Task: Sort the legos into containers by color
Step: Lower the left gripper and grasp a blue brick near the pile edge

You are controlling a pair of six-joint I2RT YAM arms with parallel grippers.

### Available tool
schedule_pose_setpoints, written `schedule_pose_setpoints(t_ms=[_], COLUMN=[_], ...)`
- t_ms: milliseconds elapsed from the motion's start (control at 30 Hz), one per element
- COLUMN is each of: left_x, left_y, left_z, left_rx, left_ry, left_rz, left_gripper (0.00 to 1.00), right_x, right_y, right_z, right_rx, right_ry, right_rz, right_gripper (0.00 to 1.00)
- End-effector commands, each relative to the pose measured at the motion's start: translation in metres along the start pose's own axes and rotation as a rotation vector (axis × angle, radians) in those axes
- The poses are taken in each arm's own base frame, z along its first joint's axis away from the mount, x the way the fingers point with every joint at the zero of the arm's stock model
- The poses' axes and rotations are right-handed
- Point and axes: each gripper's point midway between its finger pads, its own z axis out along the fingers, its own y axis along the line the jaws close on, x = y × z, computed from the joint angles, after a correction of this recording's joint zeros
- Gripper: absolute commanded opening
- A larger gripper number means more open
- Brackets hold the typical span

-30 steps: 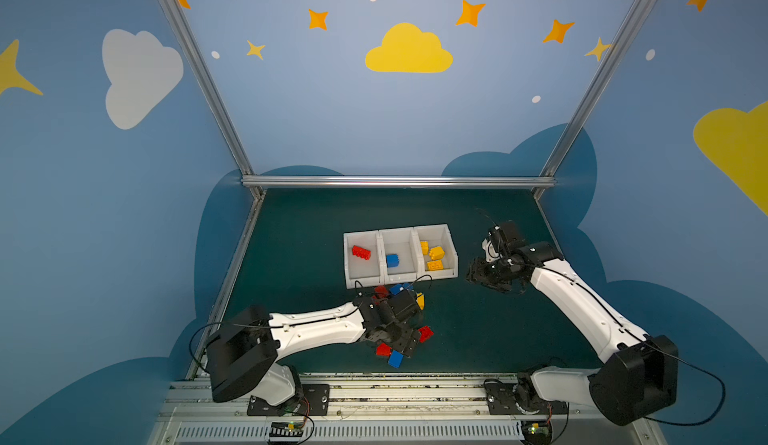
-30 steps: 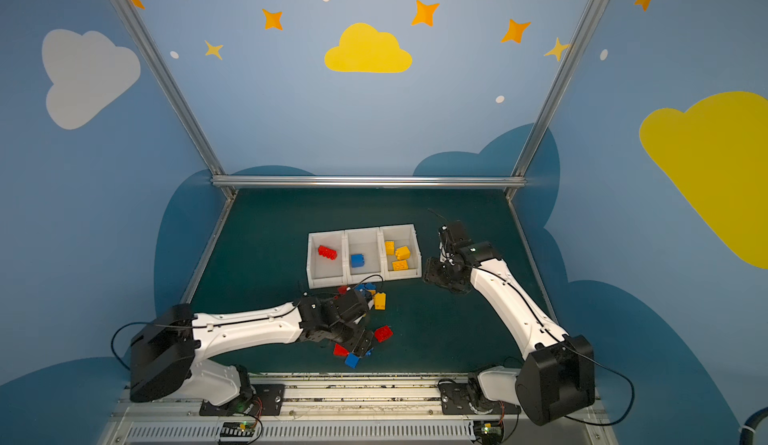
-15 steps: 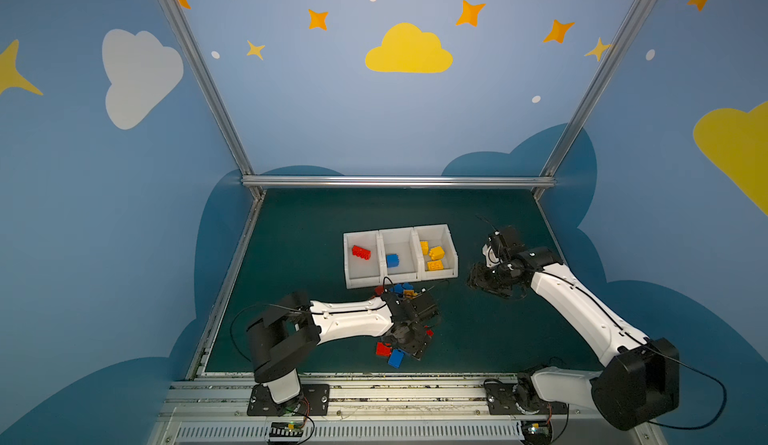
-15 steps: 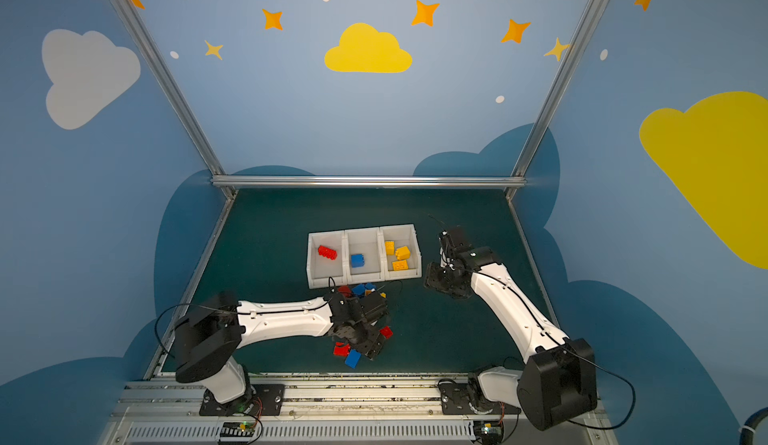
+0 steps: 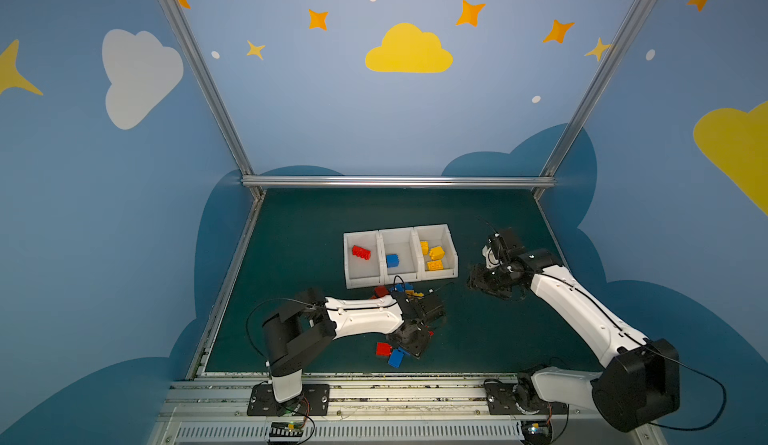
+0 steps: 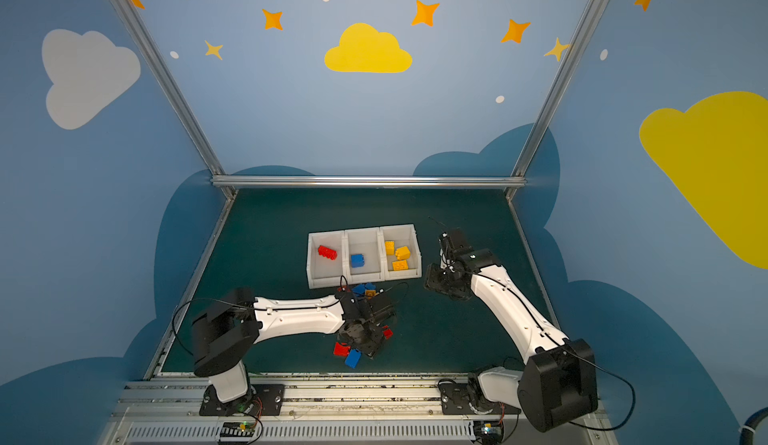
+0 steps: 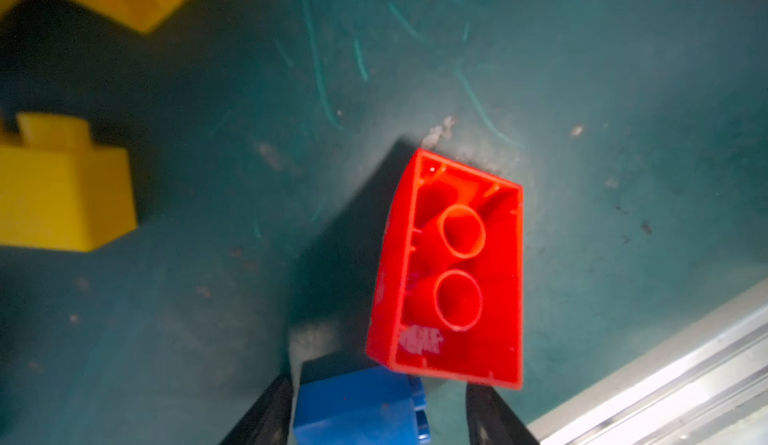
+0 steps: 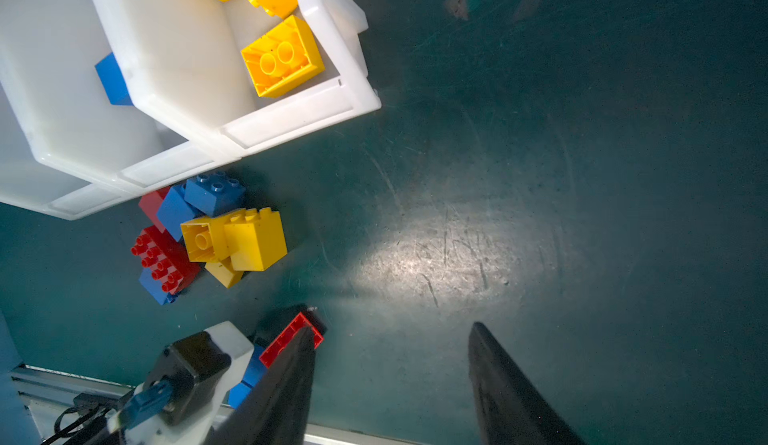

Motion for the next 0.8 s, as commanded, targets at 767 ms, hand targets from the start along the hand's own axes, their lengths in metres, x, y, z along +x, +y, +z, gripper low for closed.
schedule_pose_setpoints(t_ms=[767], left_x=[-0.025], left_y=[0.013], left_z=[-0.038], left_rx=[-0.04], left_ry=[-0.094], left_rz=[0.015], left_gripper=[0.43], right_x=[0.003], right_y=[-0.007], right_z=[-0.004], right_rx=[0.005], right_ry=[-0.009], right_rz=[0.02], right_gripper=[0.59])
